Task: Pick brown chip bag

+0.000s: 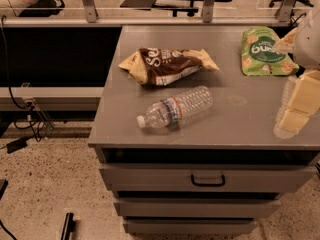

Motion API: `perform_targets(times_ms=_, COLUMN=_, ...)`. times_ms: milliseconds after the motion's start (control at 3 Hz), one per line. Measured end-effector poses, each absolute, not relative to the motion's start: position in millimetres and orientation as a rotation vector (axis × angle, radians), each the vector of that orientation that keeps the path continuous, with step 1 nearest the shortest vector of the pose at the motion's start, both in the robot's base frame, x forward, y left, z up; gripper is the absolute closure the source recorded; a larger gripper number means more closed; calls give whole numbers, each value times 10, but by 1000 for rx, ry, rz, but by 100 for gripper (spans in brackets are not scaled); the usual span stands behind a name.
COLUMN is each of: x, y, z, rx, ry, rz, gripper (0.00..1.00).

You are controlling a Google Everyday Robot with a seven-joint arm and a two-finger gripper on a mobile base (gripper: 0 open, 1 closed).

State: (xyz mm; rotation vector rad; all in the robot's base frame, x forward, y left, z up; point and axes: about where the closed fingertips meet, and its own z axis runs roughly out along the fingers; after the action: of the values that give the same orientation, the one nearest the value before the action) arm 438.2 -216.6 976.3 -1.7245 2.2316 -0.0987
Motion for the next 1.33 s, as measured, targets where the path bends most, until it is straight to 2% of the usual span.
perform_targets(times_ms=667, x=4478, y=-2085, z=9817, rx=-1777, ry=2144, rz=-99, gripper=0)
perform_targets(times_ms=1333, x=5243, y=-1571, z=10037, rx=-1943, ry=1854, rz=-116, gripper=0)
